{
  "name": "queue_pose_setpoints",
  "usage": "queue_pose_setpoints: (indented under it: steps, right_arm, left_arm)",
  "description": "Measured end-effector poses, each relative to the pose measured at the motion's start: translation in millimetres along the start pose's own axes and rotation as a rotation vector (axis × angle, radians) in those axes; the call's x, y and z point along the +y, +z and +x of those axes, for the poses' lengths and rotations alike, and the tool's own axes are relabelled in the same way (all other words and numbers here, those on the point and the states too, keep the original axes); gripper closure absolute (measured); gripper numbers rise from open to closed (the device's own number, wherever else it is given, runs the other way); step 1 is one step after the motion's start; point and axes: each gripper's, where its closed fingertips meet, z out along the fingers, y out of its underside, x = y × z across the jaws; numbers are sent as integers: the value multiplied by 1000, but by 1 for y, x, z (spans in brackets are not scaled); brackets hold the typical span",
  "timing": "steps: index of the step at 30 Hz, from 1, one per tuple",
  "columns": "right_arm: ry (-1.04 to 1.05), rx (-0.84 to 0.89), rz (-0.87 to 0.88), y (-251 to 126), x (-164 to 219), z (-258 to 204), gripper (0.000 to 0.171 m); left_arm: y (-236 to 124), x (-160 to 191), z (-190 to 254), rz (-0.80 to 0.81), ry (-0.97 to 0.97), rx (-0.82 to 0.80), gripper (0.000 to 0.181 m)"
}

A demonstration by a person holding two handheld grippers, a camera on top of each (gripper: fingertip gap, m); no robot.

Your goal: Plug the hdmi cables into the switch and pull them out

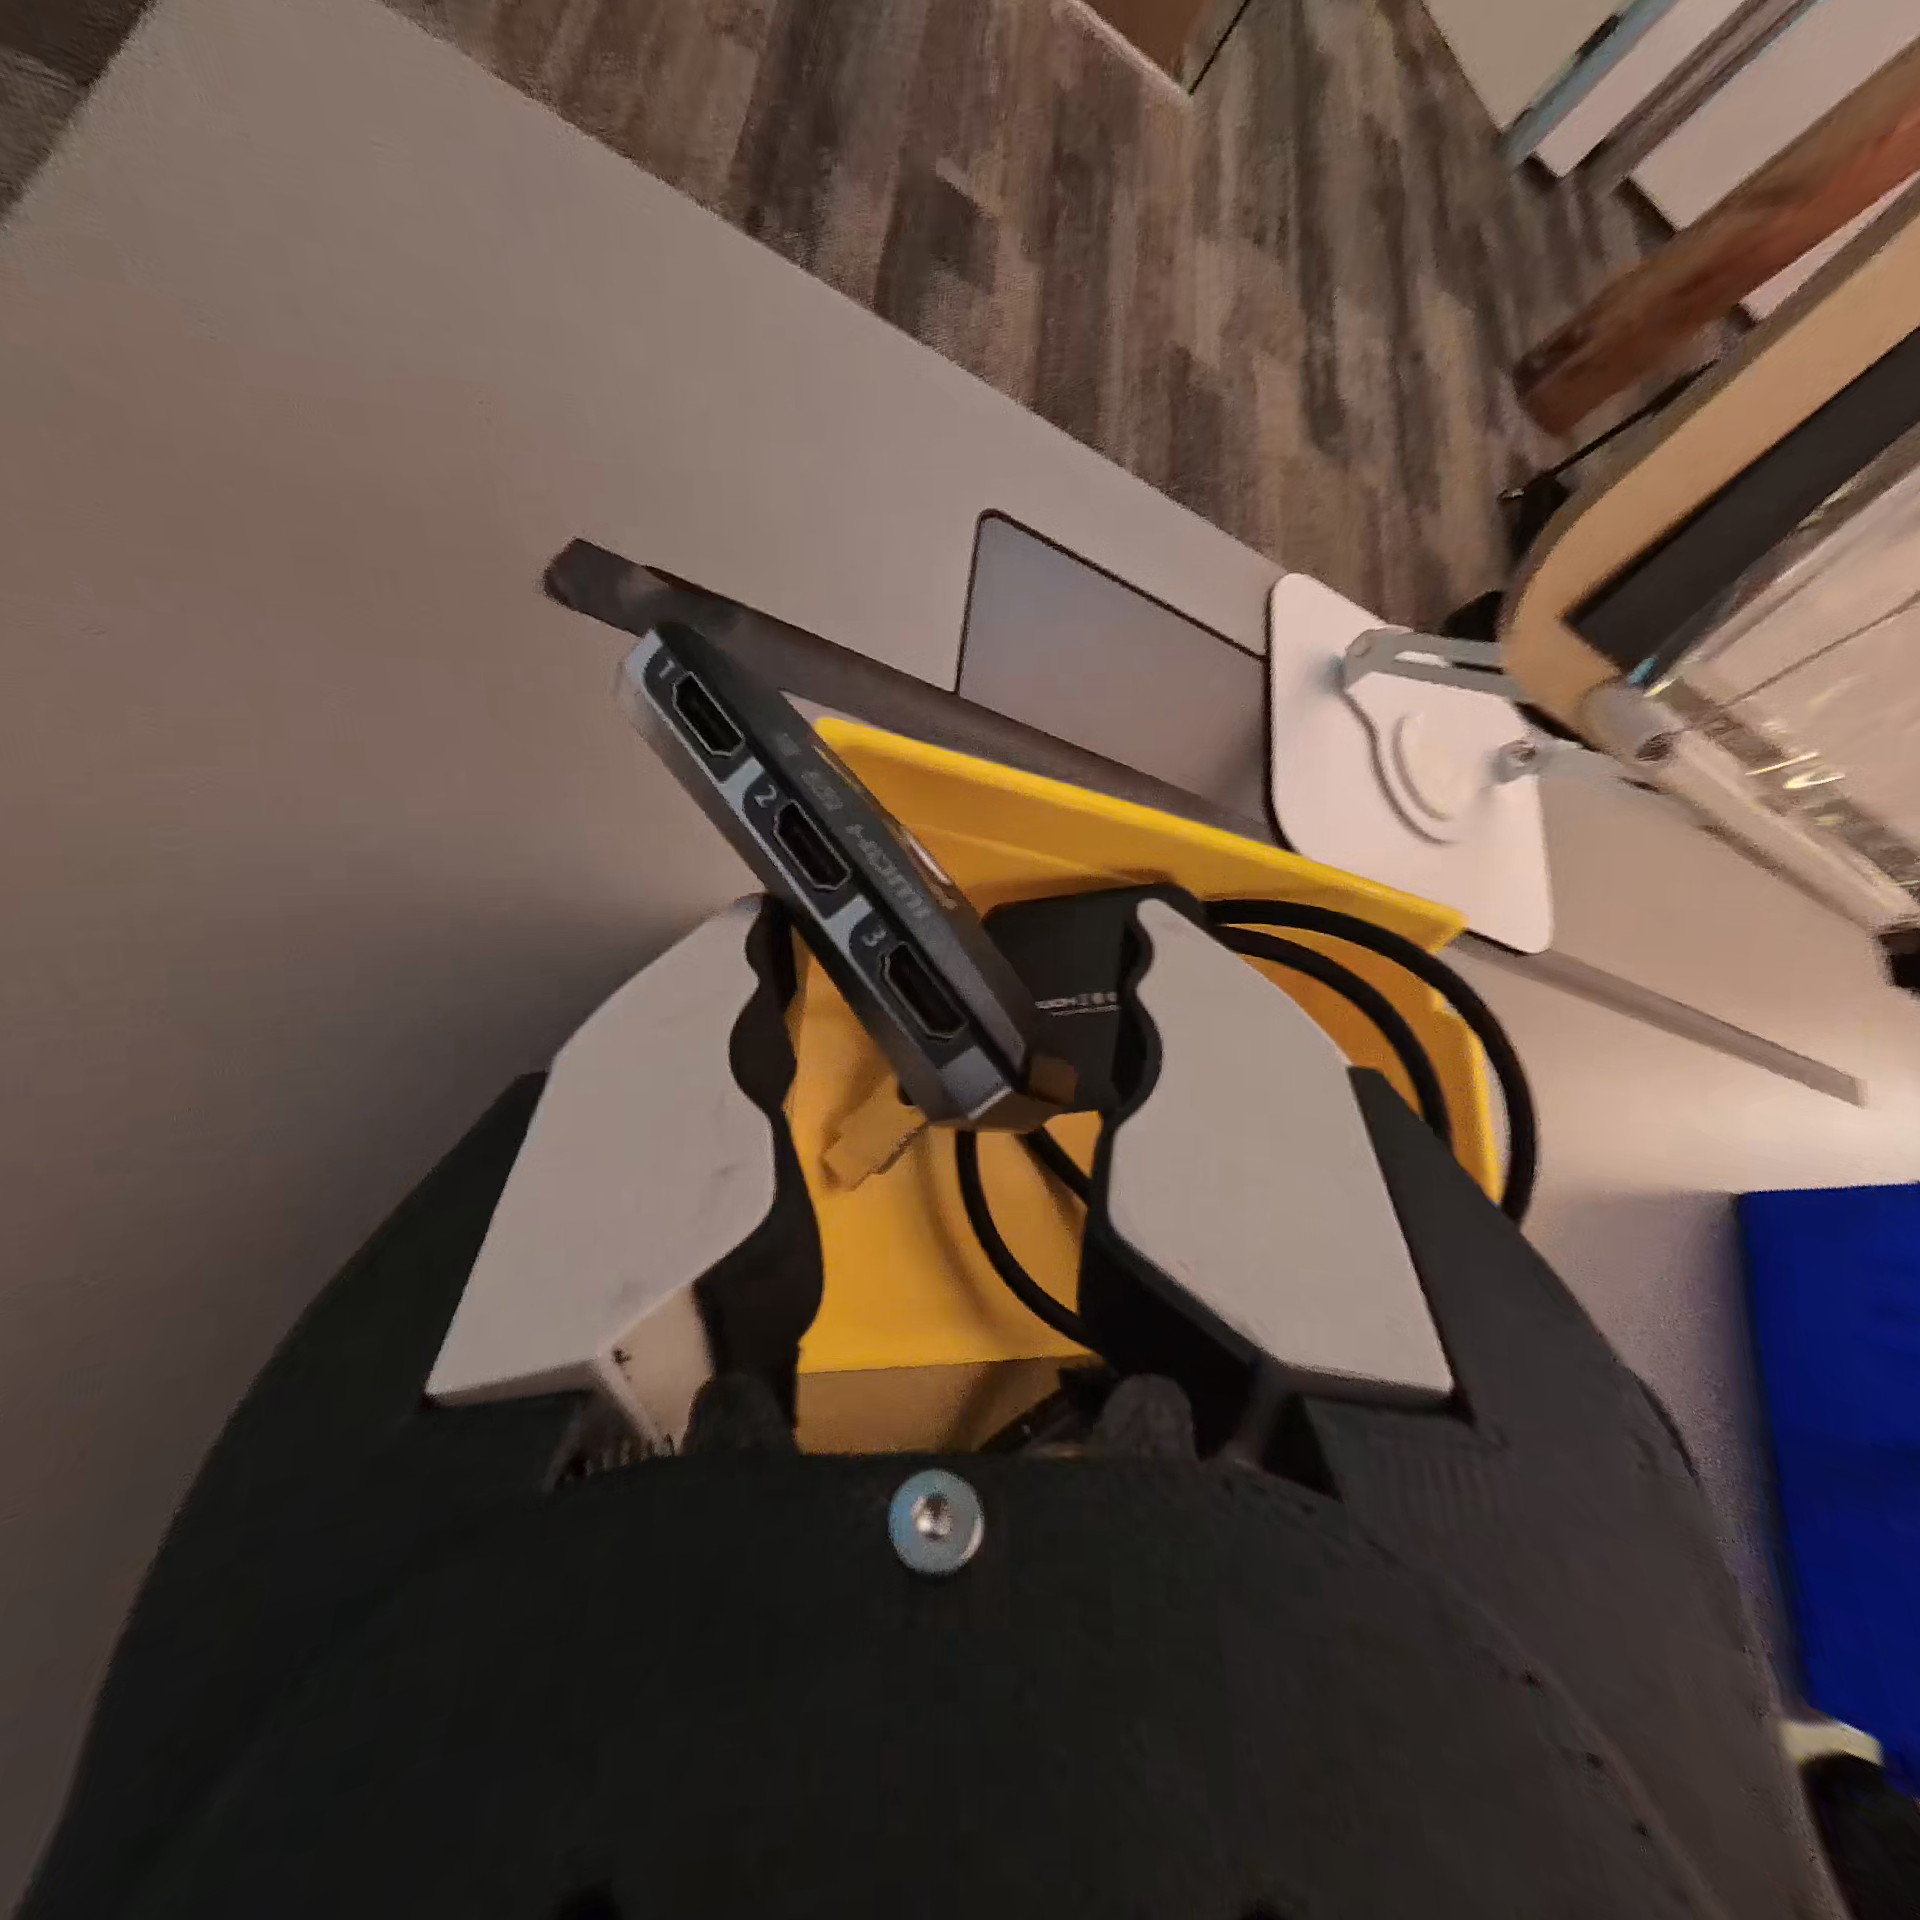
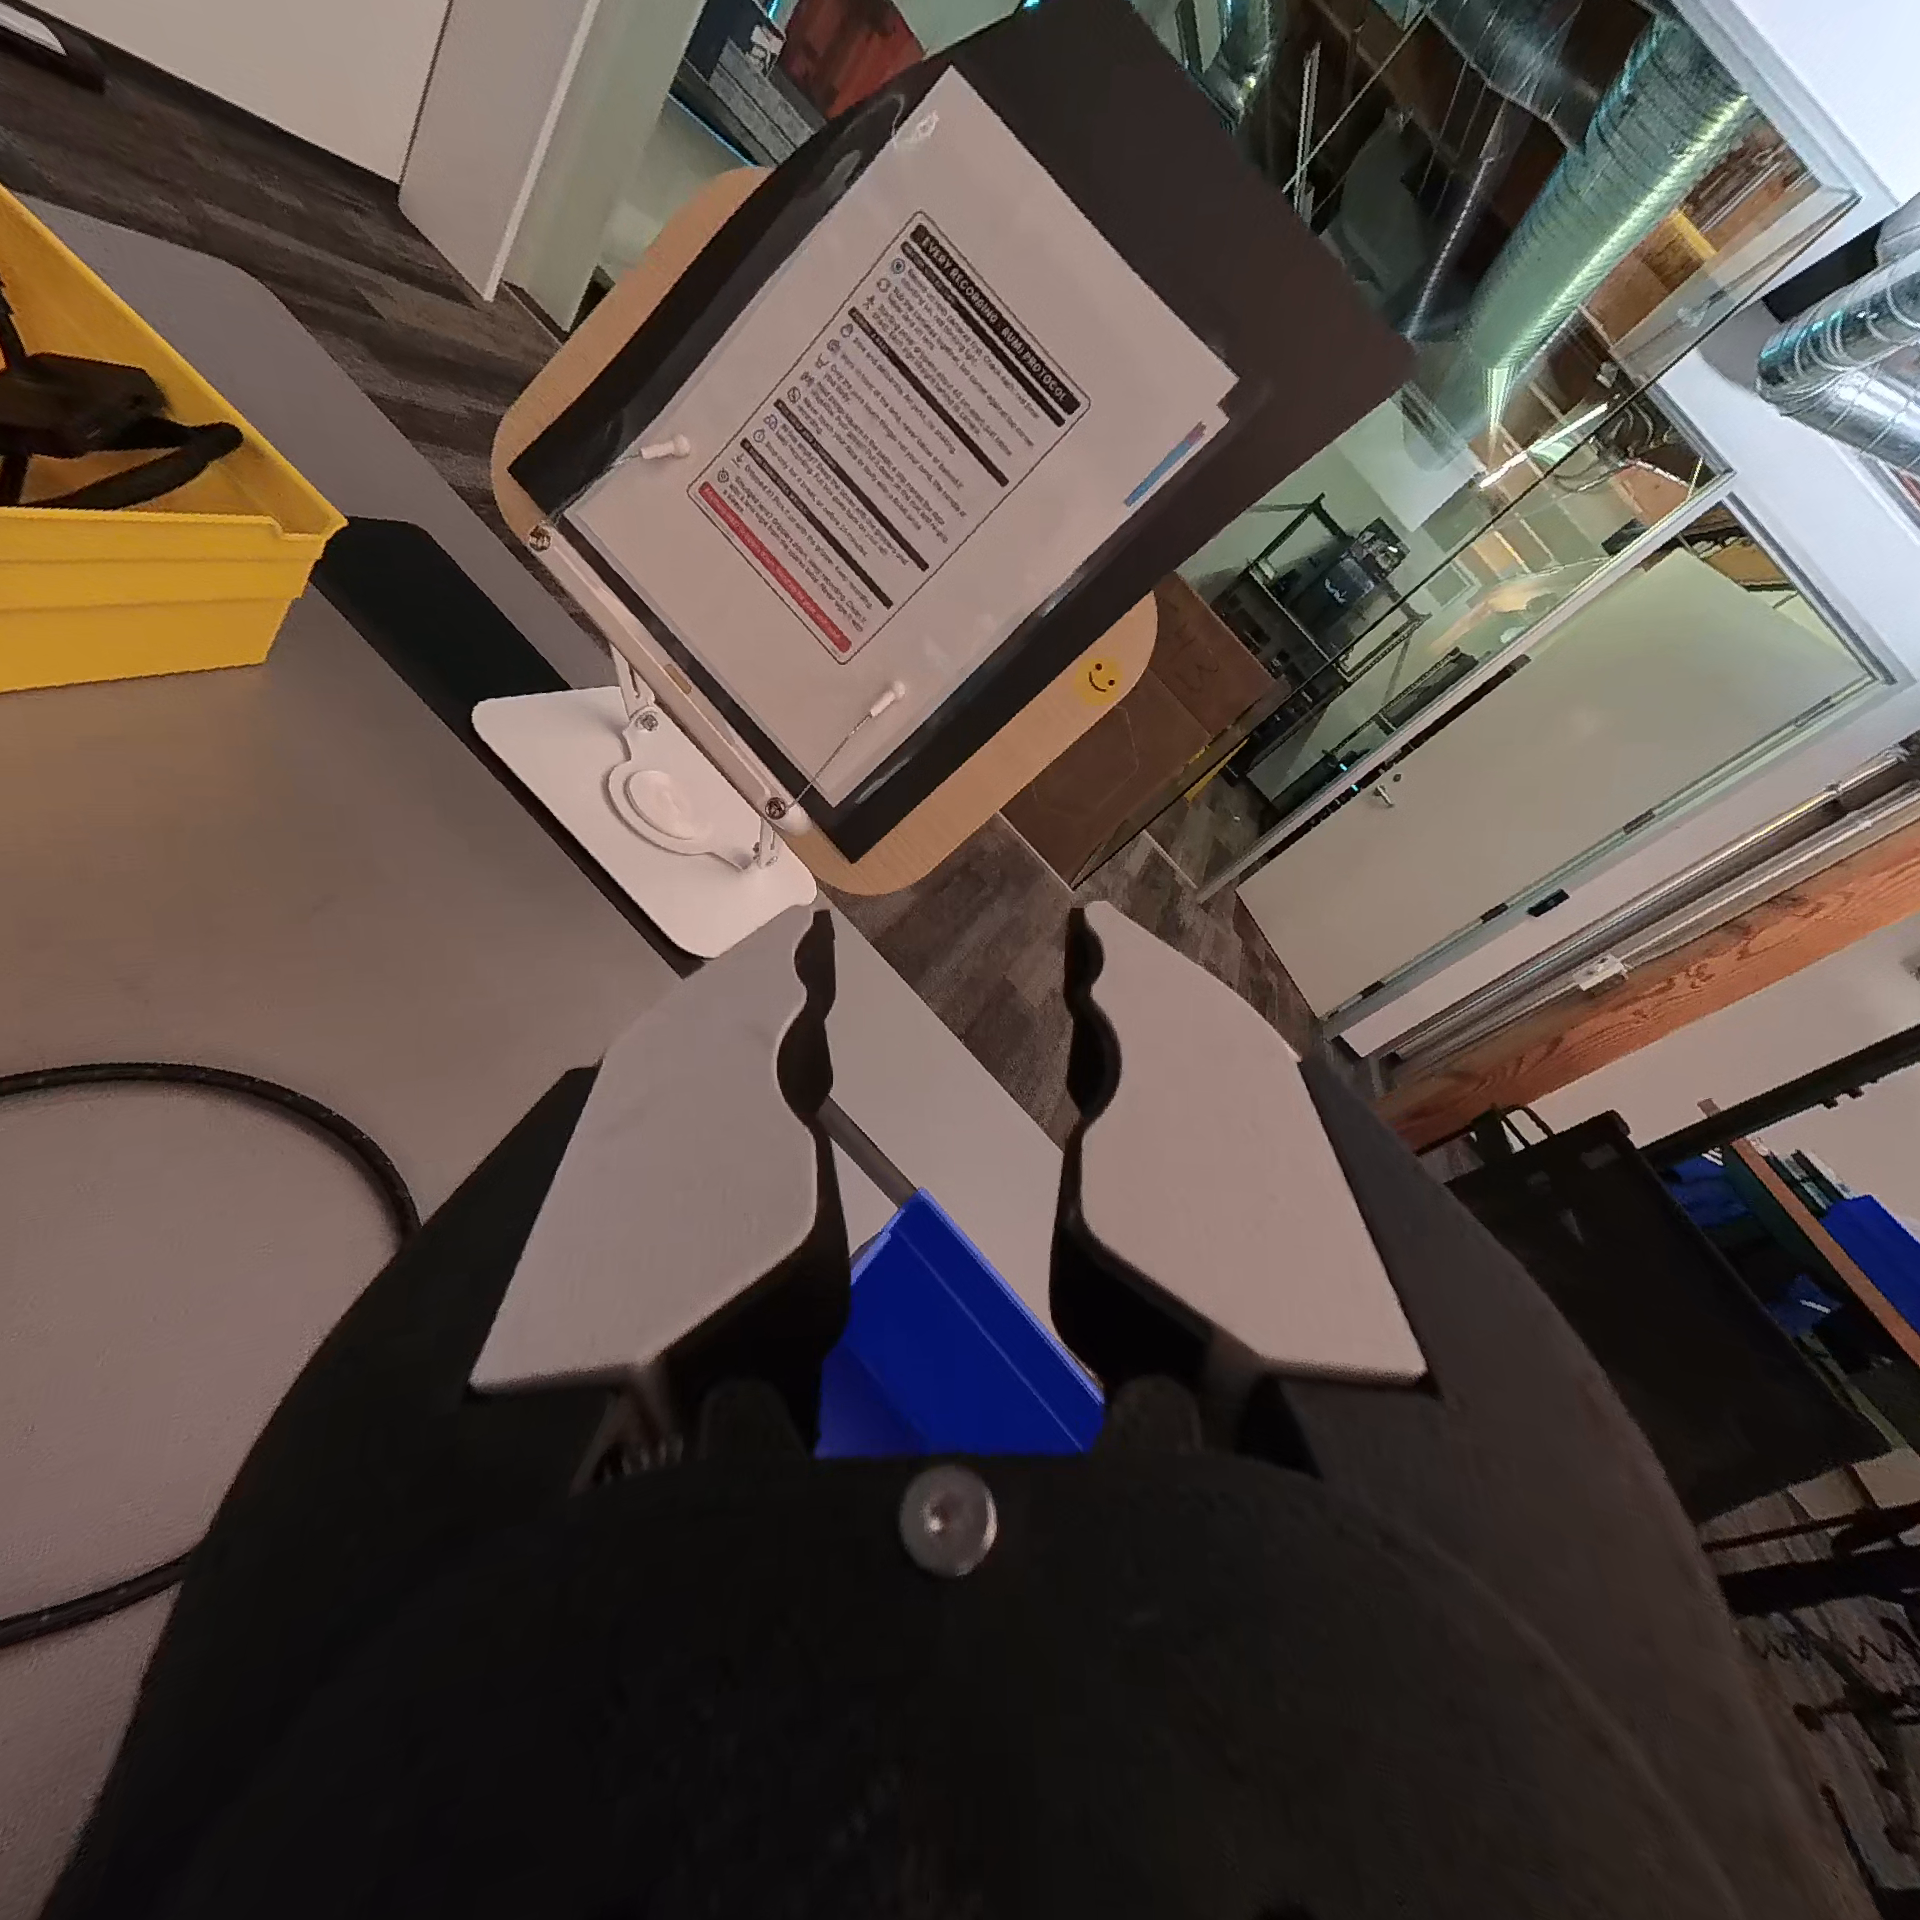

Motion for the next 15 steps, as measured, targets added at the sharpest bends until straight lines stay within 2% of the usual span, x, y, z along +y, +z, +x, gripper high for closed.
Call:
queue_pose_setpoints:
  steps: [1, 5, 7, 10, 15]
  right_arm:
    - [-6, -3, -5, 1, 1, -2, 128]
    - [-42, -12, -19, 6, 1, -8, 127]
    - [-63, -12, -24, 7, 1, -10, 127]
    - [-84, -9, -20, 7, -1, -13, 127]
    - [-101, -10, -1, 4, -6, -14, 127]
  left_arm:
    - [1, 1, -3, -9, 22, -31, 133]
    - [3, 2, -6, -23, 76, -48, 139]
    - [-1, 1, -5, -7, 91, -33, 153]
    - [-15, -10, 10, 76, 147, 18, 160]
    - [-53, -31, 47, 248, 413, -14, 161]
